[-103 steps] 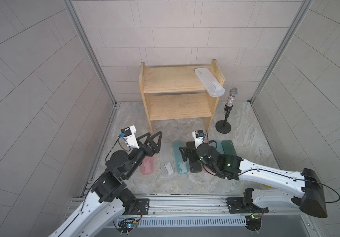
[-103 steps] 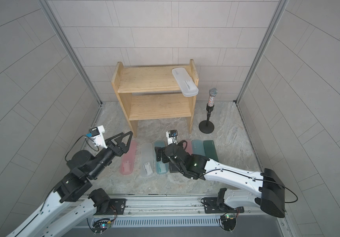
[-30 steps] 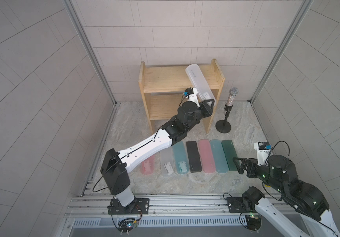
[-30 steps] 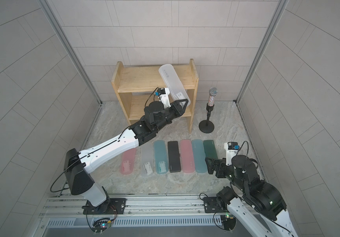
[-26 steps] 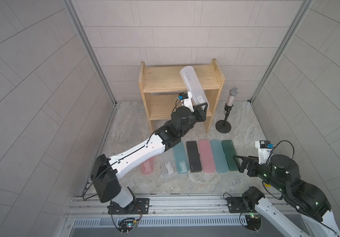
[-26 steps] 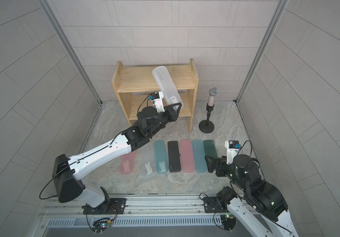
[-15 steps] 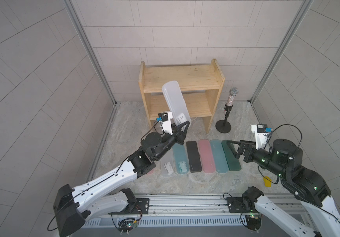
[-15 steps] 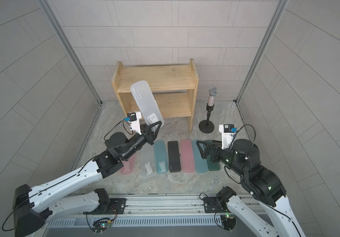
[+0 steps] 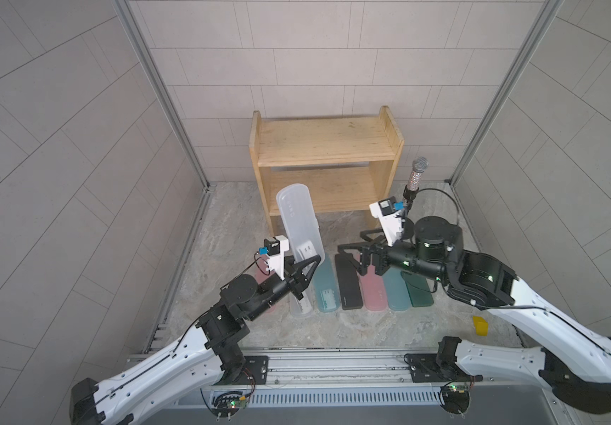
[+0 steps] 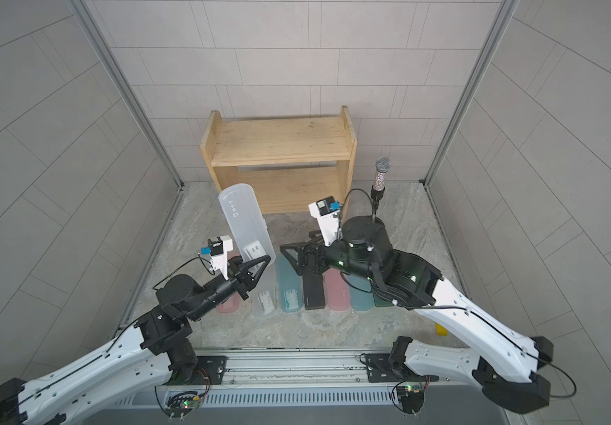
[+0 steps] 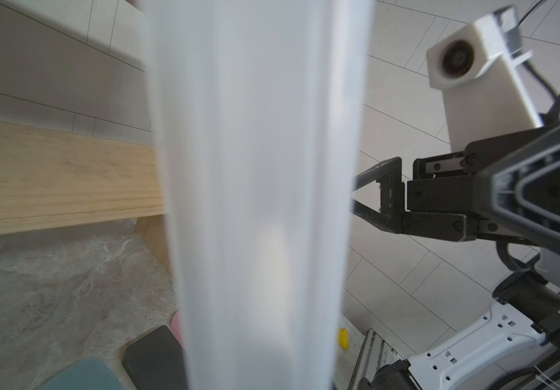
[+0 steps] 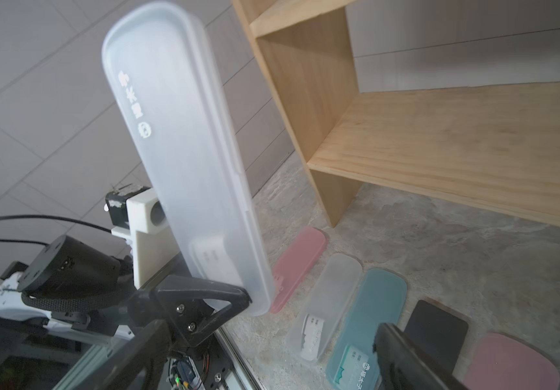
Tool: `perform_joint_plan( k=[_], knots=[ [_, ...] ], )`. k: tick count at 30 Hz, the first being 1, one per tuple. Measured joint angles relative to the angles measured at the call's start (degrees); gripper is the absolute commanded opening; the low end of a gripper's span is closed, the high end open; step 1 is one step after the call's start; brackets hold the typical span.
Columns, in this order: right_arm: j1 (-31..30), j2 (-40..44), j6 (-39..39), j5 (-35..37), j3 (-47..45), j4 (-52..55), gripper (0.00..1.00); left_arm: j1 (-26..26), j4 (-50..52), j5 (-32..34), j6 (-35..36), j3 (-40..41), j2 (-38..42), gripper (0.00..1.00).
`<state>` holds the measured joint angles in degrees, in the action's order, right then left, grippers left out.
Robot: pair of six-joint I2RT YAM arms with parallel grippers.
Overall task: Remove the pencil cases from the shelf
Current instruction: Place the pencil case at the center of the board.
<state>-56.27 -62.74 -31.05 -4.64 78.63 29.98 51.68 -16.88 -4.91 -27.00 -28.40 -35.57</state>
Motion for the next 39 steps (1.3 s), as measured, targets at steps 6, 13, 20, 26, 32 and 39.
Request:
perform_joint_plan(
  k=[6, 13, 20, 26, 32, 39],
  knots=[
    [-5.1, -6.8, 2.6, 7.1, 1.6, -1.9, 1.0, 0.0, 1.1, 0.5, -1.5, 4.7, 5.3, 0.0],
    [-9.1, -11.9, 4.5, 11.7, 6.1, -3.3, 1.0, 0.0, 2.3, 0.6, -3.4, 5.4, 8.2, 0.0],
    [-11.5, -16.1, 5.2, 14.1, 6.3, -5.9, 1.0, 0.0, 3.1, 0.5, -5.0, 5.4, 9.7, 0.0],
    [-12.3, -19.6, 5.4, 14.2, 7.8, -6.6, 1.0, 0.0, 5.6, 1.2, -5.6, 5.5, 12.6, 0.0],
    [-12.8, -22.8, 5.4, 14.3, 10.7, -8.0, 1.0, 0.0, 8.2, 2.0, -5.6, 5.5, 15.1, 0.0],
    [-12.9, -25.8, 5.4, 14.6, 13.1, -8.9, 0.98, 0.0, 11.4, 2.6, -5.6, 5.5, 17.6, 0.0]
  ],
)
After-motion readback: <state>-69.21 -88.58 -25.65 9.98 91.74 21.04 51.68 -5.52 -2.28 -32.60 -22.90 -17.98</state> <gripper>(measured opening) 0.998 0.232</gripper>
